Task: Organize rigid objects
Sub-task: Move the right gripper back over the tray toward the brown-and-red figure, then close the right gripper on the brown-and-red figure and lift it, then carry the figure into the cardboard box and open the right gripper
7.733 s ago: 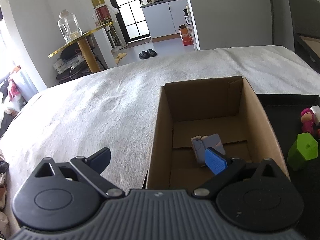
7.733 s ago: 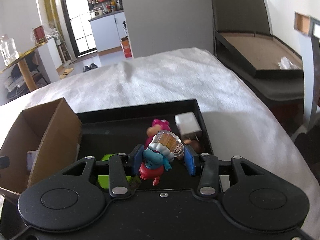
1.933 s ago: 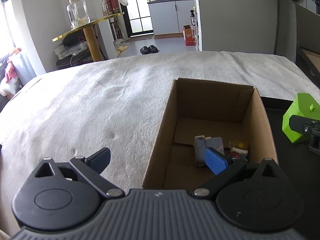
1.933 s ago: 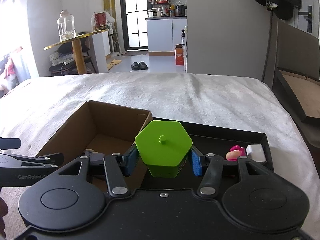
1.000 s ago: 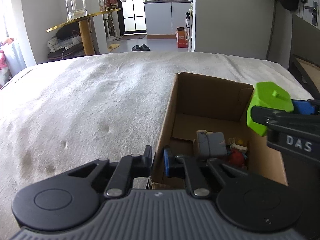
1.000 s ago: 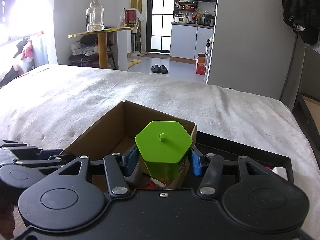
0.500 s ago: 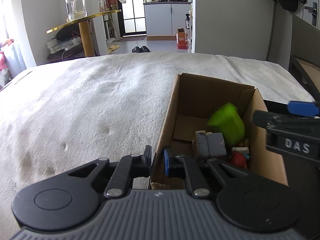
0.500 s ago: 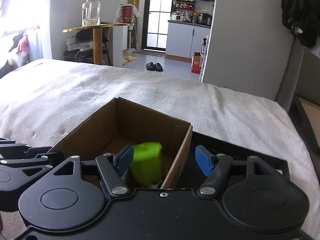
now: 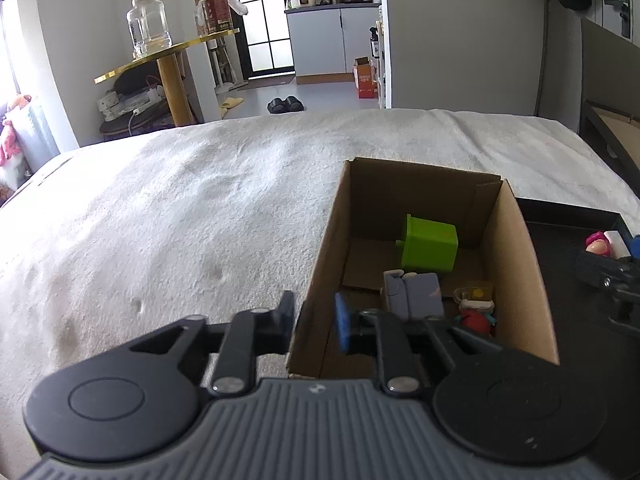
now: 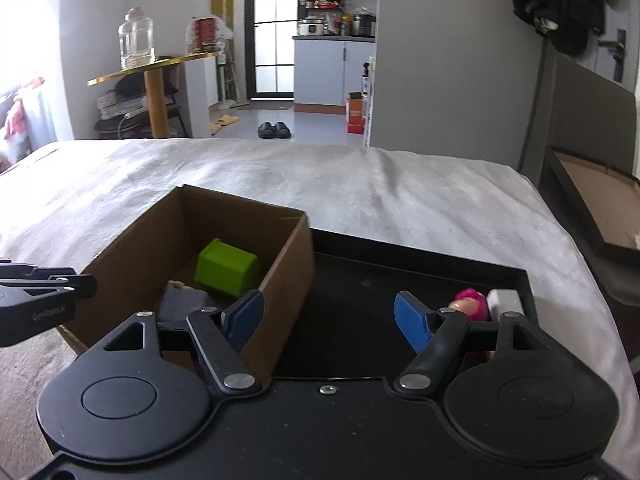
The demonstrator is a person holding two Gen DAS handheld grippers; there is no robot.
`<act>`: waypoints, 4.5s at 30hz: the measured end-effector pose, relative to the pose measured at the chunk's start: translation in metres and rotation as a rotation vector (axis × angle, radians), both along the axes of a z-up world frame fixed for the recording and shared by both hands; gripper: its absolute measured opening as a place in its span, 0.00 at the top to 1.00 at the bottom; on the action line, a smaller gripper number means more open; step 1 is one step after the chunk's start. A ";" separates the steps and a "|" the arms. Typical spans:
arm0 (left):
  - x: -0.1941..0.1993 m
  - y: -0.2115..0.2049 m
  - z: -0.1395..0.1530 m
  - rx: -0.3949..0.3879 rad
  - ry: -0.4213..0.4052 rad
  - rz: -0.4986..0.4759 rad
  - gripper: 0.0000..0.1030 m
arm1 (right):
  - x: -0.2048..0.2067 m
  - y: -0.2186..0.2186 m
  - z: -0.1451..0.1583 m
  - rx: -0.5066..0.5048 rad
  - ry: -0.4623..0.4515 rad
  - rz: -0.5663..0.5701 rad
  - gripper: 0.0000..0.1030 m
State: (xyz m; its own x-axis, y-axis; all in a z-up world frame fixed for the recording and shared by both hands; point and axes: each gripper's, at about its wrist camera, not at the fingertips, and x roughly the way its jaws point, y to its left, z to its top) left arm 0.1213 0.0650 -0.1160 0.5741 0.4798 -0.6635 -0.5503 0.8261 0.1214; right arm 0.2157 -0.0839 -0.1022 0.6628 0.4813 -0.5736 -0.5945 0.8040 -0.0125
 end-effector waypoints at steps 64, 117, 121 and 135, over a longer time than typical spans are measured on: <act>0.045 -0.048 -0.005 0.212 0.137 0.001 0.09 | 0.115 -0.093 -0.084 -0.069 0.121 -0.173 0.60; -0.008 0.002 -0.003 0.034 -0.018 0.020 0.18 | 0.031 -0.007 0.007 -0.002 -0.045 0.056 0.59; -0.011 0.010 -0.008 -0.007 -0.028 0.019 0.47 | 0.024 0.007 0.010 0.005 -0.053 0.095 0.59; -0.018 0.022 -0.015 -0.078 -0.067 -0.011 0.89 | 0.011 0.058 0.012 -0.041 -0.083 0.189 0.59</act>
